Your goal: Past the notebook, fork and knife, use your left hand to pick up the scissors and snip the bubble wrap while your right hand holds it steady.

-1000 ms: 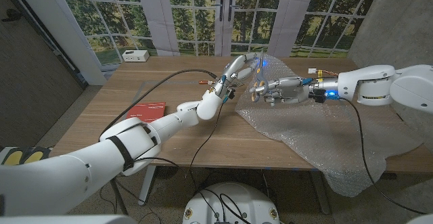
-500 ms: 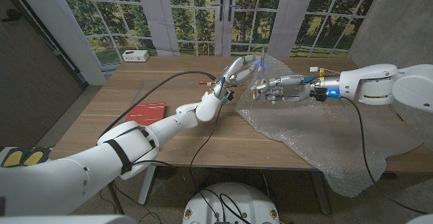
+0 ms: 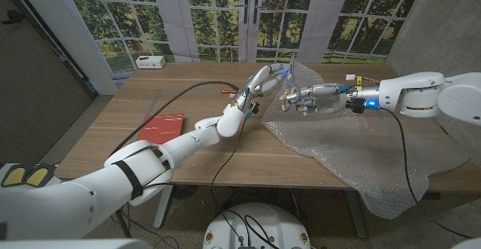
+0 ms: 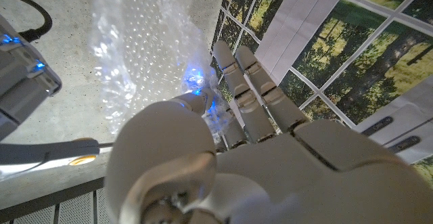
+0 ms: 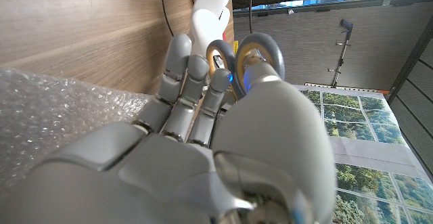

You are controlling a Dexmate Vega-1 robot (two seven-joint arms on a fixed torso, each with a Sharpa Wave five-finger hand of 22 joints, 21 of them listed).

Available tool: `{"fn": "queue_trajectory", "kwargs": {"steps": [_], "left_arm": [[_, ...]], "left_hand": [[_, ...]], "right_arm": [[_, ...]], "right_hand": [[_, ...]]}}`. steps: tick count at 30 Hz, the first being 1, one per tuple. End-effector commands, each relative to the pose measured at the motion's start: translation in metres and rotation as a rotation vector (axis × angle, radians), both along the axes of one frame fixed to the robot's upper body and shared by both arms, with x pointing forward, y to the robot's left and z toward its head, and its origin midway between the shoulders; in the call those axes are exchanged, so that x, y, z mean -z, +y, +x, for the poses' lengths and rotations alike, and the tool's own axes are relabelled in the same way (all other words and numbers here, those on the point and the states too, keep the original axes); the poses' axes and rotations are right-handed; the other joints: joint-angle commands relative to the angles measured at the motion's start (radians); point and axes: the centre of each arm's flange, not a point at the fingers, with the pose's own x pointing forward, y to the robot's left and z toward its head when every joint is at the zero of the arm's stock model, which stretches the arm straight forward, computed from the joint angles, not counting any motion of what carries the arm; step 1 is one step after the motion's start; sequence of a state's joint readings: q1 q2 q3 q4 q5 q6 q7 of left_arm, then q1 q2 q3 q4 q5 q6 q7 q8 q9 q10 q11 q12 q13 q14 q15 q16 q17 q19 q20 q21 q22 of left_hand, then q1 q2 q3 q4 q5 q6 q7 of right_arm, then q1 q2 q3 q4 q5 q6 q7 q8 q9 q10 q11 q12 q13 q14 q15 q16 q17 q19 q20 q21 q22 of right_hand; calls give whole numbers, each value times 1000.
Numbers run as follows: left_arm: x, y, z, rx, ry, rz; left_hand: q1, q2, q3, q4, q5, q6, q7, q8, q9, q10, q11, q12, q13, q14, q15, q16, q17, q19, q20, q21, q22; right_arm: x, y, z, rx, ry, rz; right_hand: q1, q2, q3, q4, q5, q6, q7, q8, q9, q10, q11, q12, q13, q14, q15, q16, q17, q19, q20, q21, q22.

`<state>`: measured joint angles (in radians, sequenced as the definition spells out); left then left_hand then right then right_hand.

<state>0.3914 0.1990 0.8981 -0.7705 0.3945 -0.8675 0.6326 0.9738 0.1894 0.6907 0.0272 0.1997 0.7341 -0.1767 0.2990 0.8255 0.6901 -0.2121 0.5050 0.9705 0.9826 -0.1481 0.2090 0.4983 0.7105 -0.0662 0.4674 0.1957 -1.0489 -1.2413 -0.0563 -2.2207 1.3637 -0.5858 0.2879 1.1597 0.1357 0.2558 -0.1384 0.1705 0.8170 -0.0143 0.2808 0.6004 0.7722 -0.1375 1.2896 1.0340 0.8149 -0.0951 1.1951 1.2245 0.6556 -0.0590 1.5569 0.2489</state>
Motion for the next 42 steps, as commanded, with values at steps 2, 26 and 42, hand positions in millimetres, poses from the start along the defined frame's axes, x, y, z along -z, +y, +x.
{"fn": "queue_trajectory", "kwargs": {"steps": [2, 26, 42], "left_arm": [[2, 0, -1, -2, 2, -1], [-2, 1, -1, 2, -9, -7], [-2, 2, -1, -3, -14, -9]], "left_hand": [[-6, 5, 2, -4, -3, 9, 0, -7, 2, 12, 1, 6, 4, 12, -84, -1, 6, -6, -30, 11, 1], [-9, 5, 3, -7, -4, 12, 0, -11, -1, 13, 2, 4, 5, 12, -84, -1, 7, -8, -31, 20, 0], [-10, 5, 4, -8, -4, 12, -3, -14, 0, 15, 1, 1, 4, 11, -84, -2, 9, -12, -30, 26, 0]], "right_arm": [[2, 1, 0, 10, 5, 15], [5, 10, -2, -30, -10, 14], [9, 12, -6, -42, -19, 36]], "right_hand": [[-10, 1, 68, -14, 8, 94, -3, -5, 5, 24, -20, 4, 7, 8, -122, 9, 4, -1, -143, 7, 7], [-184, -145, -38, 31, 15, -34, 24, -105, -90, 38, -26, -2, -4, 17, -118, 30, 4, 39, -128, -2, -8], [-281, -212, -103, 62, 44, -80, 39, -103, -166, 43, -39, -6, -5, 23, -118, 47, 6, 63, -116, -7, -10]]}}
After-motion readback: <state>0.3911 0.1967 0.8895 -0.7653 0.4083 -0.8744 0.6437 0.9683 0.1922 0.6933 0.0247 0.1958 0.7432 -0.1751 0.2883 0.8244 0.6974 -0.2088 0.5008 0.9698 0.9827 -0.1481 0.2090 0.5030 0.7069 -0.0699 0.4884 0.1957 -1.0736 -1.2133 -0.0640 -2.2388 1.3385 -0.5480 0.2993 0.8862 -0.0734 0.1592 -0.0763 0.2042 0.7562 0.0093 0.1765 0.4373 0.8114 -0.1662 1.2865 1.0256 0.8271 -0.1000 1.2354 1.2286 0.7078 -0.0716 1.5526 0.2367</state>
